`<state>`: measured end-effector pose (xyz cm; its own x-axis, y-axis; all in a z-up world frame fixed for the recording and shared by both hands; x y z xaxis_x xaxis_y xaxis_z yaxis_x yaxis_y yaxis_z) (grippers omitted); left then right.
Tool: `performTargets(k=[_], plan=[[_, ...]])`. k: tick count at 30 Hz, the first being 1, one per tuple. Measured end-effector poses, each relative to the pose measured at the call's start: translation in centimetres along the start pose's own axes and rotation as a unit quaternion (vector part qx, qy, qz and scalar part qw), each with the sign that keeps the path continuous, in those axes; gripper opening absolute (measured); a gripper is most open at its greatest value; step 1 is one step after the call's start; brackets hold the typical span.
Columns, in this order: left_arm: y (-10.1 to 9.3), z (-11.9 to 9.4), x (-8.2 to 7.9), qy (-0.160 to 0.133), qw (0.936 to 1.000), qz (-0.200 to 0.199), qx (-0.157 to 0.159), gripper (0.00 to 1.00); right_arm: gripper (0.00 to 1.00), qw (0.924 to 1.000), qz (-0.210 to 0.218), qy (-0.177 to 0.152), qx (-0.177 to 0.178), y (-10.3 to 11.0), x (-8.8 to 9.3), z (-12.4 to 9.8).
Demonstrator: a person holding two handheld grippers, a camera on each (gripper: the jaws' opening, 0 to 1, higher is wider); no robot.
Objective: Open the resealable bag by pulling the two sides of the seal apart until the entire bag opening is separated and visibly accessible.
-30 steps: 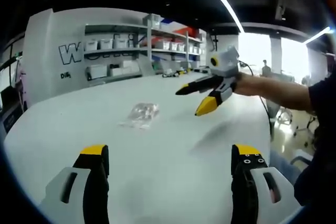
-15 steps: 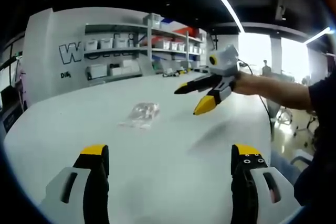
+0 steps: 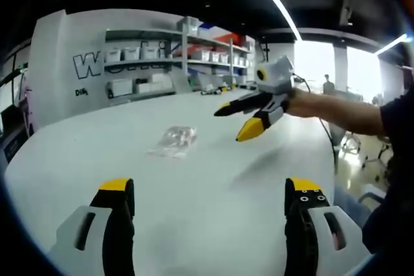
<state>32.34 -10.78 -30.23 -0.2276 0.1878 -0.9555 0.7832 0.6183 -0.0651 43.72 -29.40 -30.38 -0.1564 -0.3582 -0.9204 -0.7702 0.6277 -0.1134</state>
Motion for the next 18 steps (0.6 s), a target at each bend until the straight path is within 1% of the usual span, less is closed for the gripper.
performTargets(k=[18], plan=[[0.19,0.25,0.40,0.001,1.0000,-0.003,0.002,0.95,0.86,1.0000,0.002,0.000,-0.001,-0.25,-0.01,0.80]])
Point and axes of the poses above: the point that each gripper's makers call its tool centre point, and the gripper's own axes: z roughly forward along the fingers, y roughly to its left, x roughly out of its underside, the point moved 5 cm from there along -z, roughly backward along the fingers, and after that the axes turned 13 degrees about x, right-handed, at the moved point
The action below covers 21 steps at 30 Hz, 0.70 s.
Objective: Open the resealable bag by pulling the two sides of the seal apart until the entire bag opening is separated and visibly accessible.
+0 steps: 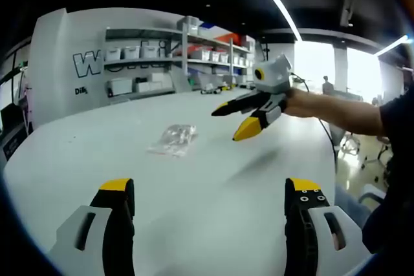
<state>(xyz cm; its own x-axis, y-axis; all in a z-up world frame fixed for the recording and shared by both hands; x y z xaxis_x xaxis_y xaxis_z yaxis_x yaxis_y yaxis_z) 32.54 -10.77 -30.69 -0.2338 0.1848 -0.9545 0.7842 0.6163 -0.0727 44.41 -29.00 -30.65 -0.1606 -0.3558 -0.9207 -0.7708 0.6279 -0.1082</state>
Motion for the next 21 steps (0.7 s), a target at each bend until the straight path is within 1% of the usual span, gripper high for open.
performTargets(k=[21], plan=[[0.37,-0.07,0.21,-0.001,1.0000,-0.003,0.000,0.95,0.84,1.0000,-0.001,0.001,-0.002,0.19,-0.21,0.91]])
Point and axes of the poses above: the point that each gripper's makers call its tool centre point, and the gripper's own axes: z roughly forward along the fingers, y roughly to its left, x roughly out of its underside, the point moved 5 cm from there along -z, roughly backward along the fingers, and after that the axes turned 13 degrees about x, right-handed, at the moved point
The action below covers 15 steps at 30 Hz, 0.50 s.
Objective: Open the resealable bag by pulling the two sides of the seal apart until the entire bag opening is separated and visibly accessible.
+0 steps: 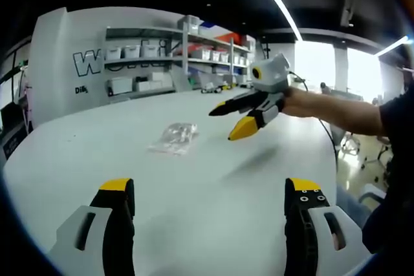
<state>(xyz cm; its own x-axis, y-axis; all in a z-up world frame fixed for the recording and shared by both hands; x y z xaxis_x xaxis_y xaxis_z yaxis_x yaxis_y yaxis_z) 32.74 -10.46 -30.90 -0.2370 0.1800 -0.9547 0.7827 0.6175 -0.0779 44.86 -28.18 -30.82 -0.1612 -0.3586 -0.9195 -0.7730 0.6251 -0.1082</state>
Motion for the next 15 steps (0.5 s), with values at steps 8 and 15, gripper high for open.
performTargets(k=[8,15], plan=[[-0.02,-0.09,0.06,0.000,1.0000,0.000,-0.001,0.95,0.82,1.0000,-0.004,0.001,0.000,0.07,-0.04,0.07],[0.00,-0.26,0.00,-0.001,1.0000,0.000,-0.002,0.95,0.81,1.0000,-0.004,0.002,0.001,0.05,-0.10,0.26]])
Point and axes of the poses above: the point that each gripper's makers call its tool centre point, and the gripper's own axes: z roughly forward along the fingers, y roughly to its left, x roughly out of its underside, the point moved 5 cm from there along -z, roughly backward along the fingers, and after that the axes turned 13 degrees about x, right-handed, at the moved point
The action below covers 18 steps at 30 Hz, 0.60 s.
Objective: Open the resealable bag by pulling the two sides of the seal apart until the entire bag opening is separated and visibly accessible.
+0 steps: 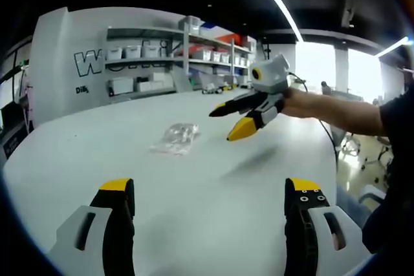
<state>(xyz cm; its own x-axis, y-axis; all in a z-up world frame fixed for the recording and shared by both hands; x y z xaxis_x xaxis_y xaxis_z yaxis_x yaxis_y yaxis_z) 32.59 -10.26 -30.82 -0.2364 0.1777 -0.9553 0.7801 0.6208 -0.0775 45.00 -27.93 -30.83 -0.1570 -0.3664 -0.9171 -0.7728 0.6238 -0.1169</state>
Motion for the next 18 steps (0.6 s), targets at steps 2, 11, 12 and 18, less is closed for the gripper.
performTargets(k=[2,11,12,18], plan=[[0.05,-0.07,-0.03,0.000,1.0000,0.000,-0.001,0.95,0.81,1.0000,0.003,0.000,-0.001,0.05,-0.08,0.06],[0.29,-0.09,-0.10,-0.002,1.0000,0.000,-0.001,0.95,0.81,1.0000,0.001,-0.001,-0.003,0.24,-0.30,0.37],[0.27,-0.08,-0.10,-0.002,1.0000,0.000,-0.001,0.95,0.81,1.0000,0.001,-0.001,-0.003,0.26,-0.29,0.39],[0.27,-0.09,-0.02,-0.001,1.0000,0.000,0.000,0.95,0.80,1.0000,0.002,0.002,-0.005,0.21,-0.27,0.60]])
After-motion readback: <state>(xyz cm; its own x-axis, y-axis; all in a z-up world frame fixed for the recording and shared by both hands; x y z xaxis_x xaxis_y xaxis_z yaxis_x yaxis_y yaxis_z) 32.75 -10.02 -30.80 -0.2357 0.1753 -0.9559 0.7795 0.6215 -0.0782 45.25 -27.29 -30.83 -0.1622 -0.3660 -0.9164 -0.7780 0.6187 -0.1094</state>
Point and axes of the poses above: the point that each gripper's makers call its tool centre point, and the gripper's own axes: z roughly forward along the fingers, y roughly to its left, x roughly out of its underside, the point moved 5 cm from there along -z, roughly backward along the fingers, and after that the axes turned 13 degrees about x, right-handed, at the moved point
